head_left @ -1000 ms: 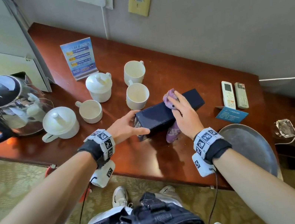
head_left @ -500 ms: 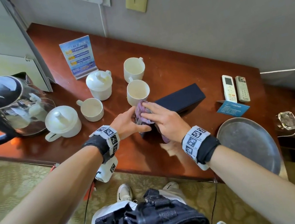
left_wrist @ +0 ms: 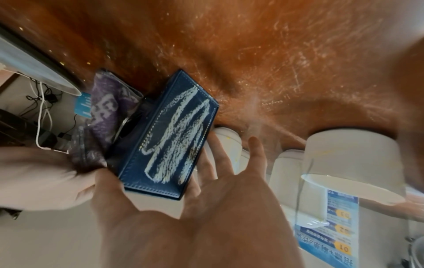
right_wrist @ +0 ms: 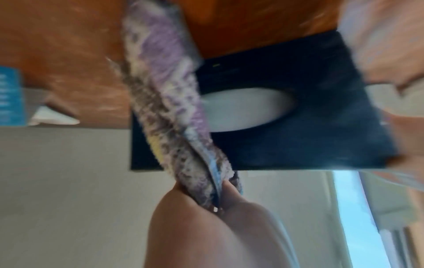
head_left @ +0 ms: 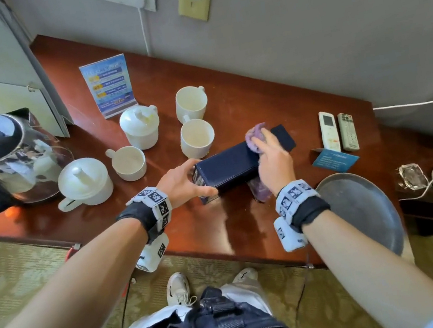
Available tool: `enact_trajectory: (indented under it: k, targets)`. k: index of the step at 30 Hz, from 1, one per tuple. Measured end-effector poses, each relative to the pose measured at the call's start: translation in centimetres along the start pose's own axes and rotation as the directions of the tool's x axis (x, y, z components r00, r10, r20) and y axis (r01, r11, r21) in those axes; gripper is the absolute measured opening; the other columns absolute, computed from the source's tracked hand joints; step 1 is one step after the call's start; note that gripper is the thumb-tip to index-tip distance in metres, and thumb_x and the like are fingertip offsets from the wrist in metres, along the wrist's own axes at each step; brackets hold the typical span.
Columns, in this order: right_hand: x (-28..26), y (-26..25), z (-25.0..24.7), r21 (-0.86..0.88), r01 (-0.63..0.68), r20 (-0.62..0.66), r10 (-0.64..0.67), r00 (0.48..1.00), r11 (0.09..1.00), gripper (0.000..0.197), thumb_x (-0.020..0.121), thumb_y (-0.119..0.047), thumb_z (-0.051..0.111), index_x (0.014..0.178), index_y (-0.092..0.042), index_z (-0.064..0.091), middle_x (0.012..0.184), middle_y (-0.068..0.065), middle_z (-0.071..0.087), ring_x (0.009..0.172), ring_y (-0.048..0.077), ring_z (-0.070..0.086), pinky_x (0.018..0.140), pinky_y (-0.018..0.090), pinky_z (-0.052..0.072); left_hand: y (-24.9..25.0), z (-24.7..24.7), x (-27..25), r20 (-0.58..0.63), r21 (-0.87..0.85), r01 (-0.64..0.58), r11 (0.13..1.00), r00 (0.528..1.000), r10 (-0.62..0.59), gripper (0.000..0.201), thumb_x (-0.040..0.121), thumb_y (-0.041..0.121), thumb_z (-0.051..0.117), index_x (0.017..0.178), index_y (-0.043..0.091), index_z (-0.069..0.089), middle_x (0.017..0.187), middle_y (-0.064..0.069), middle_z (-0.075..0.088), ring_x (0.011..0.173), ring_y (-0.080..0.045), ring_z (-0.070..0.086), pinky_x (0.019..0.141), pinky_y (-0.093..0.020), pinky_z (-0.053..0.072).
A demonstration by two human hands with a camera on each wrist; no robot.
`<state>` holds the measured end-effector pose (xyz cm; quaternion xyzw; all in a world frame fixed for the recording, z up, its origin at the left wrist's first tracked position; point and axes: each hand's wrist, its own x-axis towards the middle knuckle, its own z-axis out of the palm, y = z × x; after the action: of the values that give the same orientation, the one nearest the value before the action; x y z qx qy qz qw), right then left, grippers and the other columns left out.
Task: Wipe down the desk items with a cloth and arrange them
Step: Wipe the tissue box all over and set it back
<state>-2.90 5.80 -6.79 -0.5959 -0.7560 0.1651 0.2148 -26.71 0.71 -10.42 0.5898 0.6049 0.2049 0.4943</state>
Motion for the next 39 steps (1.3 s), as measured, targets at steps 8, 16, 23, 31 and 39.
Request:
enact_trajectory:
  k: [8, 16, 23, 31, 39]
  targets:
    - [-1.0, -2.0, -0.9, 0.055, 0.299, 0.489, -0.287, 0.824, 0.953, 0.063, 0.099, -0.005, 0.042, 0.157, -0.015, 0.019, 0.166, 0.002, 0.001, 0.153, 0.014, -0.004, 0.124, 0.03, 0.003, -0.2, 0.0, 0.4, -0.003, 0.007, 0.012, 1.0, 1.0, -0.012, 0.093, 0.054, 0.07, 0.076, 0.137, 0.04, 0.047, 0.12, 0.009, 0.068, 0.111, -0.014, 0.064, 0.103, -0.043, 0.048]
    - [2.7, -0.5, -1.1, -0.109, 0.303, 0.465, -0.221, 0.857, 0.947, 0.051, 0.107, -0.021, 0.035, 0.156, -0.011, 0.021, 0.166, 0.011, 0.003, 0.153, 0.023, 0.001, 0.124, 0.039, 0.004, -0.1, -0.3, 0.6, 0.018, 0.042, 0.032, 0.999, 0.999, -0.033, 0.09, 0.054, 0.069, 0.075, 0.135, 0.041, 0.046, 0.118, 0.009, 0.068, 0.11, -0.013, 0.064, 0.103, -0.043, 0.049]
    - [1.5, -2.0, 0.5, -0.003, 0.097, 0.115, -0.096, 0.989, 0.995, 0.047, 0.099, -0.013, 0.027, 0.137, -0.004, 0.054, 0.148, 0.014, 0.043, 0.141, 0.026, 0.035, 0.117, 0.034, 0.029, -0.2, 0.0, 0.5, -0.011, 0.121, 0.038, 0.992, 0.999, -0.037, 0.09, 0.053, 0.075, 0.071, 0.133, 0.043, 0.046, 0.116, 0.009, 0.07, 0.106, -0.016, 0.066, 0.098, -0.042, 0.051]
    - [-0.1, -0.2, 0.9, -0.067, 0.222, 0.126, -0.213, 0.969, 0.973, 0.056, 0.086, 0.006, 0.038, 0.139, -0.004, 0.052, 0.152, 0.017, 0.04, 0.144, 0.032, 0.034, 0.117, 0.033, 0.025, 0.0, -0.1, 0.5, -0.032, 0.152, 0.046, 0.987, 0.999, -0.042, 0.086, 0.054, 0.074, 0.07, 0.132, 0.047, 0.047, 0.111, 0.012, 0.071, 0.103, -0.016, 0.067, 0.095, -0.04, 0.052]
    - [-1.6, -1.3, 1.3, 0.001, 0.265, 0.043, -0.264, 0.963, 0.964, 0.04, 0.095, 0.001, 0.038, 0.128, 0.0, 0.061, 0.143, 0.02, 0.051, 0.138, 0.028, 0.042, 0.118, 0.015, 0.015, 1.6, 0.1, -0.6, -0.036, 0.29, 0.023, 0.957, 0.999, -0.013, 0.097, 0.055, 0.078, 0.054, 0.139, 0.03, 0.044, 0.117, 0.004, 0.071, 0.11, -0.025, 0.063, 0.111, -0.045, 0.034]
